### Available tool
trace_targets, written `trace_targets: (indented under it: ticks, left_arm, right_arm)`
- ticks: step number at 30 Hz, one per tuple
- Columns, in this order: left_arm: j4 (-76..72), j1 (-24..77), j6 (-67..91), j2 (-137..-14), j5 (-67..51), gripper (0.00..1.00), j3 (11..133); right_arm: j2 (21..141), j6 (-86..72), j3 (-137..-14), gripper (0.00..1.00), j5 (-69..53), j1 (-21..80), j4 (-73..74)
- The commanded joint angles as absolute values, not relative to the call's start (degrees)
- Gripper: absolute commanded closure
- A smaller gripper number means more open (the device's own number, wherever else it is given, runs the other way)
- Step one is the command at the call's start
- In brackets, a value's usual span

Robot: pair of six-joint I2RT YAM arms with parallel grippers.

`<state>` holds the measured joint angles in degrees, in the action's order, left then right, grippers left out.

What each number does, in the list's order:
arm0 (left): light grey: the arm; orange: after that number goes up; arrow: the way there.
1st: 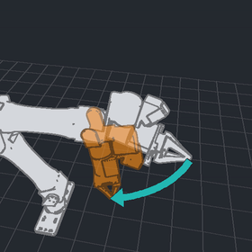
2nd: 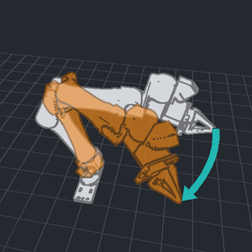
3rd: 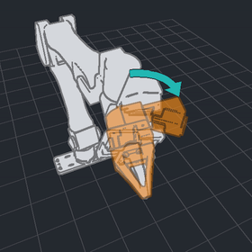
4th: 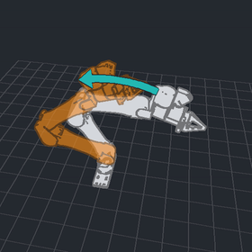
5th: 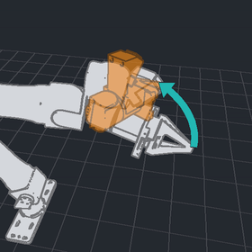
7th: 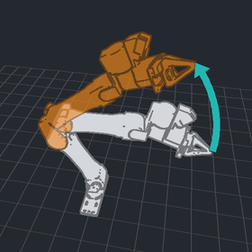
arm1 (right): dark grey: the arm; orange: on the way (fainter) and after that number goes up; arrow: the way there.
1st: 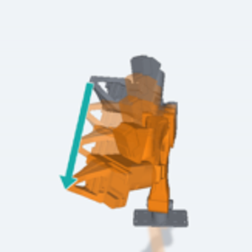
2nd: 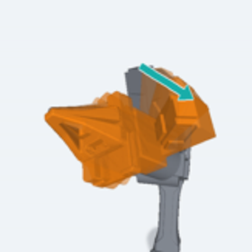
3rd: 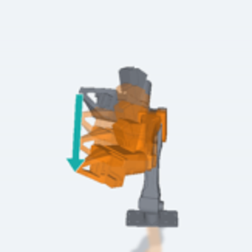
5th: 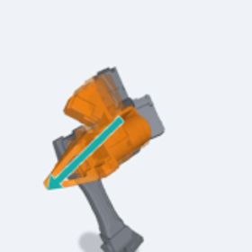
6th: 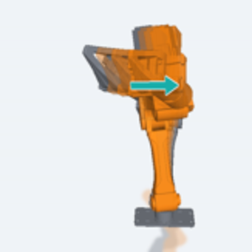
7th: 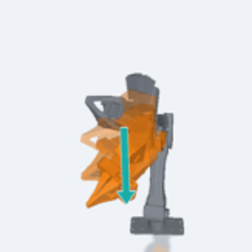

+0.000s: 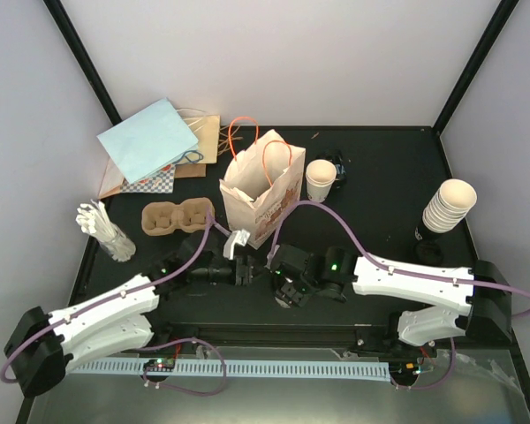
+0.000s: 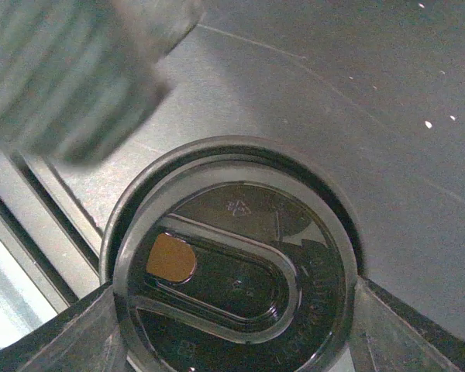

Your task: Pack the takeout coffee

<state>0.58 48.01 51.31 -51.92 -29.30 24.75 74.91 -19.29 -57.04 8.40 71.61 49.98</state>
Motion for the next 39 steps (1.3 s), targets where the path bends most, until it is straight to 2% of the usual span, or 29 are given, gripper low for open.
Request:
trace_targets:
  ticks: [1, 6, 9, 11, 14, 20, 28, 34, 39]
  left_arm:
    - [6.24, 45.55, 49.31, -48.67, -28.53, 0.52, 24.99]
    - [6.82, 44.74, 48.81, -49.22, -30.37, 0.57, 23.7]
    - [6.46, 44.74, 48.69, -50.34, -31.37, 0.57, 22.94]
    - [5.81, 44.74, 49.06, -50.85, -32.03, 0.58, 22.18]
    - [5.48, 44.74, 49.22, -50.59, -32.31, 0.59, 21.16]
    - [8.04, 44.65, 48.6, -50.01, -31.91, 0.61, 21.02]
    - [7.54, 44.56, 48.7, -51.53, -31.73, 0.68, 20.21]
    - [3.61, 43.68, 52.43, -42.73, -29.22, 0.64, 16.75]
    - [0.95, 43.08, 54.05, -38.03, -27.34, 0.67, 13.83]
  right_arm:
    - [76.82, -9.6, -58.06, 0.32, 1.32, 71.98, 49.48]
    - [78.54, -4.67, -57.82, 0.31, -0.22, 71.97, 49.22]
    - [79.15, -5.47, -57.25, 0.31, -1.75, 71.98, 48.75]
    - [79.86, -6.76, -57.18, 0.36, -2.27, 71.99, 48.47]
    - [80.56, -10.35, -56.5, 0.37, -1.67, 72.2, 47.09]
    - [79.02, -15.01, -53.37, 0.37, 0.7, 73.16, 43.23]
    - [79.41, -13.63, -54.01, 0.36, 2.39, 73.91, 44.93]
    - [79.28, -13.62, -53.8, 0.36, 2.26, 73.92, 44.91]
    - [79.32, -13.54, -53.91, 0.36, 2.06, 74.0, 45.04]
